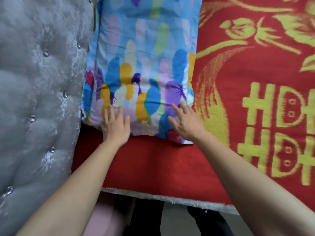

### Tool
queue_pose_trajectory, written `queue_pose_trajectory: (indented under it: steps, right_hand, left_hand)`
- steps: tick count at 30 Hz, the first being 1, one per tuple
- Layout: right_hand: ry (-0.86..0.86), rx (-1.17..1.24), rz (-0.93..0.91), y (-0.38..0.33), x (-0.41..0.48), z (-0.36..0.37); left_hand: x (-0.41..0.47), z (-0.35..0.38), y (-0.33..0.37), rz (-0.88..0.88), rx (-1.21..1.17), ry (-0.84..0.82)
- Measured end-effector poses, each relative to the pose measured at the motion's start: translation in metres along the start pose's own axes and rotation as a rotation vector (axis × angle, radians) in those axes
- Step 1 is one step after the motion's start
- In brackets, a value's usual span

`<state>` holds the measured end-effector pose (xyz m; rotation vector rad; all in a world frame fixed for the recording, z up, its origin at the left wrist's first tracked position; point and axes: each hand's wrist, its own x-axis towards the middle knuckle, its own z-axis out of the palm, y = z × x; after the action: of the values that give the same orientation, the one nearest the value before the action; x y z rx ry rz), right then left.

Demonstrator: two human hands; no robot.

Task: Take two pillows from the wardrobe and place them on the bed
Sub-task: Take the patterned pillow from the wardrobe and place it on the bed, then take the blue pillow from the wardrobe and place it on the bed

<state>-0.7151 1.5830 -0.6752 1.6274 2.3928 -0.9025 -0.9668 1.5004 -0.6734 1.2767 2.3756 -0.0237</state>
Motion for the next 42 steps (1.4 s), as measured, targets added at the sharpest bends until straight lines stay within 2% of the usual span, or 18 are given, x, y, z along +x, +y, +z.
queue_pose_trajectory:
  steps: [3,7,14,20,25,32,38,42]
  right_hand:
    - [0.123,-0.012,-0.033,-0.003,-0.045,-0.054]
    - [0.281,-0.070,-0.150,-0.019,-0.087,-0.165]
    - [0.719,-0.149,-0.422,-0.074,-0.157,-0.376]
    - [0.958,-0.167,-0.566,-0.101,-0.247,-0.453]
    - [1.023,-0.160,-0.635,-0.110,-0.314,-0.455]
    - [0.974,-0.198,-0.775,-0.143,-0.401,-0.405]
    - [0.877,-0.181,-1.007,-0.180,-0.485,-0.309]
    - [0.723,-0.239,-1.168,-0.193,-0.543,-0.233]
  left_hand:
    - [-0.060,-0.043,0.037,0.074,0.015,0.117]
    - [-0.131,-0.145,0.086,0.176,0.072,0.347]
    - [-0.247,-0.342,0.144,0.153,0.140,0.759]
    - [-0.348,-0.415,0.159,0.125,0.194,0.954]
    - [-0.432,-0.414,0.155,0.098,0.189,1.035]
    - [-0.561,-0.363,0.118,0.008,0.204,1.060]
    - [-0.681,-0.303,0.057,-0.119,0.220,1.207]
    - [-0.763,-0.255,0.027,-0.215,0.334,1.227]
